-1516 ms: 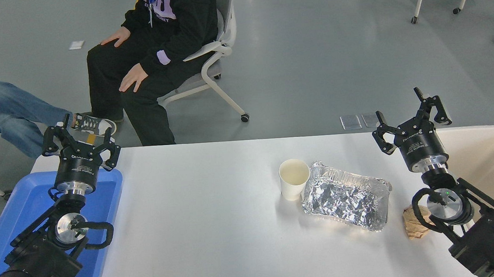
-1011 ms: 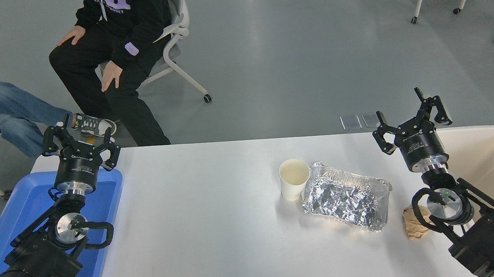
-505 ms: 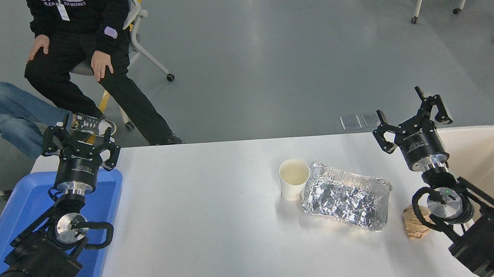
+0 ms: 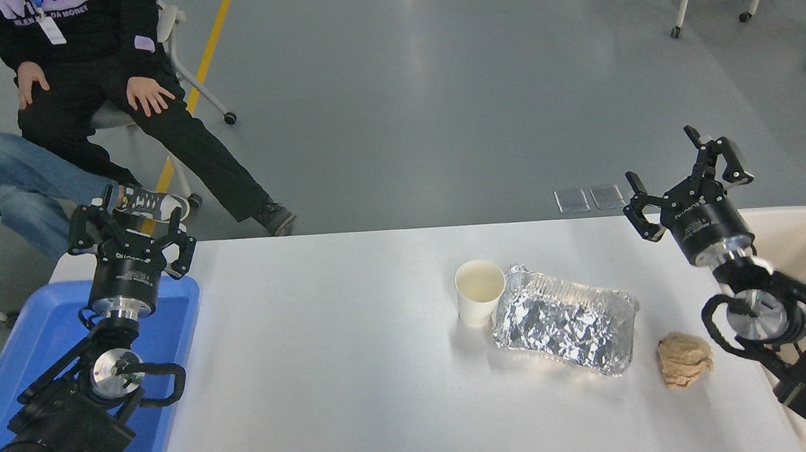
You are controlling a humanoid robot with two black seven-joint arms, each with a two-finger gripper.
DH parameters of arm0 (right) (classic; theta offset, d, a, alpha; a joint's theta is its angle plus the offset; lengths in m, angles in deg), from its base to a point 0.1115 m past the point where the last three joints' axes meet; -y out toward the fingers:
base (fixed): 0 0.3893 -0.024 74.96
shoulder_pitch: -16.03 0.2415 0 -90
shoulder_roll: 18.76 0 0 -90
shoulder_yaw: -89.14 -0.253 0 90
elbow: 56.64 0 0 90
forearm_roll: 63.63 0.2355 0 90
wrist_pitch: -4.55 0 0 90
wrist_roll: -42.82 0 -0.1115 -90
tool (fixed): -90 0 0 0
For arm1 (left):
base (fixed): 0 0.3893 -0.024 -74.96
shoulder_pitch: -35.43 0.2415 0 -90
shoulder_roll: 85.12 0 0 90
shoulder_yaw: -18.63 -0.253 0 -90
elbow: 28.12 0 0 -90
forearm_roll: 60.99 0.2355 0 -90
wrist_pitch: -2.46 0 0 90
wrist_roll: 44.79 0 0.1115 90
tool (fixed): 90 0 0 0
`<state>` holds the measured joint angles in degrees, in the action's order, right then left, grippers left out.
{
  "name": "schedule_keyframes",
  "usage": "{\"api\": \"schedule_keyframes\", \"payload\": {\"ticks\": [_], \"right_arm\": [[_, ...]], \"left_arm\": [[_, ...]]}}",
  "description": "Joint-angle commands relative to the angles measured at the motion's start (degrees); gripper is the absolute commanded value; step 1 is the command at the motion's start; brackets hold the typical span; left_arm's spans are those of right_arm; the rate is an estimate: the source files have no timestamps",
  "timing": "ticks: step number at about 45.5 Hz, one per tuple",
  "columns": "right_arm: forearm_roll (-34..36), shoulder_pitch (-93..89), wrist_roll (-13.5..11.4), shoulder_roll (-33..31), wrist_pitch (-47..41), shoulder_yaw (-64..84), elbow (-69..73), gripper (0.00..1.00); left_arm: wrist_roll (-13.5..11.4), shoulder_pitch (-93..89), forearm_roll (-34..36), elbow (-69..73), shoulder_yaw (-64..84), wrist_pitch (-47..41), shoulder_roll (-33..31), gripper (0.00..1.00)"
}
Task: Pick up paper cup place in dustbin
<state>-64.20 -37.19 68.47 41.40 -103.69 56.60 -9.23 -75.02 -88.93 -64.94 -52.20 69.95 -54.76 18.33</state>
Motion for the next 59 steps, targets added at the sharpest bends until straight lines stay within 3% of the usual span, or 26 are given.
{"api": "schedule_keyframes", "payload": {"ticks": [1, 17, 26, 35, 46, 52, 53, 59], "right_arm": [[5.9, 21.0, 0.0, -8.3, -0.3, 38.7, 0.8, 1.00], [6.7, 50.0, 0.0, -5.6, -6.6, 80.3, 5.3, 1.00], [5.8, 66.0, -0.2, 0.7, -18.9, 98.3, 10.7, 1.00], [4.3, 75.5, -0.5, 12.7, -26.8, 106.0, 14.7, 1.00], [-6.2, 86.6, -1.8, 20.1, -26.8, 106.1, 21.9, 1.00], [-8.3, 90.4, -6.0, 22.3, -26.8, 105.4, 23.5, 1.00], [-8.3, 92.2, -9.6, 22.4, -26.8, 105.0, 24.6, 1.00], [-7.9, 94.3, -20.1, 22.3, -26.8, 103.1, 25.3, 0.99]], "left_arm": [[0.0, 0.0, 0.0, 0.0, 0.0, 0.0, 0.0, 0.99], [0.1, 0.0, 0.0, 0.0, 0.0, 0.0, 0.0, 0.99], [0.0, 0.0, 0.0, 0.0, 0.0, 0.1, 0.0, 0.99], [0.0, 0.0, 0.0, 0.0, 0.0, 0.1, 0.0, 0.99], [0.0, 0.0, 0.0, 0.0, 0.0, 0.0, 0.0, 0.99], [0.0, 0.0, 0.0, 0.0, 0.0, 0.0, 0.0, 0.99], [0.0, 0.0, 0.0, 0.0, -0.1, 0.0, 0.0, 0.99], [0.0, 0.0, 0.0, 0.0, -0.1, 0.0, 0.0, 0.99]]}}
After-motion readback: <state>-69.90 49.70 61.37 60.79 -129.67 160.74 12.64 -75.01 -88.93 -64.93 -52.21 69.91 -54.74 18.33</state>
